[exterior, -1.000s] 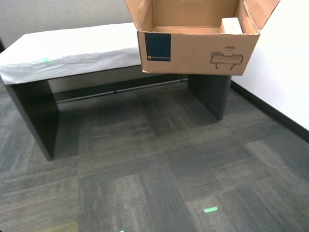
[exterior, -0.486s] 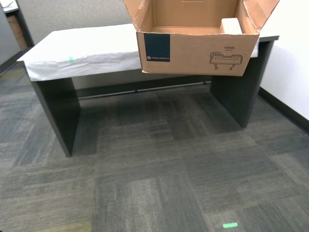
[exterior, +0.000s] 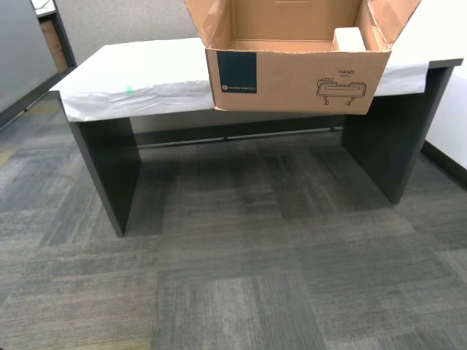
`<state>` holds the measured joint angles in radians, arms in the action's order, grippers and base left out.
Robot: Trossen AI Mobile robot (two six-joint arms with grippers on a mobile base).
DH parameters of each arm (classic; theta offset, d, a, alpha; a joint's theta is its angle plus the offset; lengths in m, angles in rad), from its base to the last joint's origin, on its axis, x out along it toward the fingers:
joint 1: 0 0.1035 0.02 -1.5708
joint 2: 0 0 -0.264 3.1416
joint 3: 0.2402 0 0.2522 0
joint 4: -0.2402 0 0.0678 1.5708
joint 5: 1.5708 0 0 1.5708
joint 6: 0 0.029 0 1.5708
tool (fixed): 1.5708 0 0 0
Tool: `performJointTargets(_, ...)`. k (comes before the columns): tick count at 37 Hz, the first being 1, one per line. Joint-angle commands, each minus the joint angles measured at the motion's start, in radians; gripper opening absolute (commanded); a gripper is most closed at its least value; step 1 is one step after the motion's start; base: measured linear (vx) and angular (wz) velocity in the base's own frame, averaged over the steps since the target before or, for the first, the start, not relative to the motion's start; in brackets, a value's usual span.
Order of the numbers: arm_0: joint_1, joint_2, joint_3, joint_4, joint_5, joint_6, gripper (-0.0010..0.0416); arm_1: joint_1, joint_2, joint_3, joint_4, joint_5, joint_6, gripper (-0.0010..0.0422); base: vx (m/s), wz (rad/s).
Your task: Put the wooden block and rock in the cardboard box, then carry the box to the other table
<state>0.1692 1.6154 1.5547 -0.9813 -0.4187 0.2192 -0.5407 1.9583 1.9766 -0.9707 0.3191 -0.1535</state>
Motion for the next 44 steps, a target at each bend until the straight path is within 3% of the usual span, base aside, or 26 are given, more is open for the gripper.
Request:
performJointTargets(1,0.003,-0.001,0.002,0.018,-0.037,0.001,-0.0001,-0.004,0.000,0.002,0.008,0.033,0.032,-0.0001,0.088,0.016)
performJointTargets(7,0.003,-0.001,0.002,0.027,-0.037,0.003,-0.0001,-0.004,0.000,0.002,0.016,0.033,0.077,-0.0001,0.087,0.013)
performJointTargets(18,0.003,-0.001,0.002,0.035,-0.037,0.005,-0.0001,-0.004,0.000,0.002,0.017,0.033,0.076,-0.0001,0.078,-0.008)
performJointTargets(39,0.003,-0.001,0.002,0.031,-0.037,0.005,-0.0001,-0.005,0.000,0.001,-0.008,0.033,-0.006,-0.0001,0.064,-0.031)
performJointTargets(44,0.003,-0.001,0.002,0.022,-0.037,-0.014,-0.0001,-0.005,0.000,0.001,-0.026,0.033,-0.007,-0.0001,0.081,-0.035)
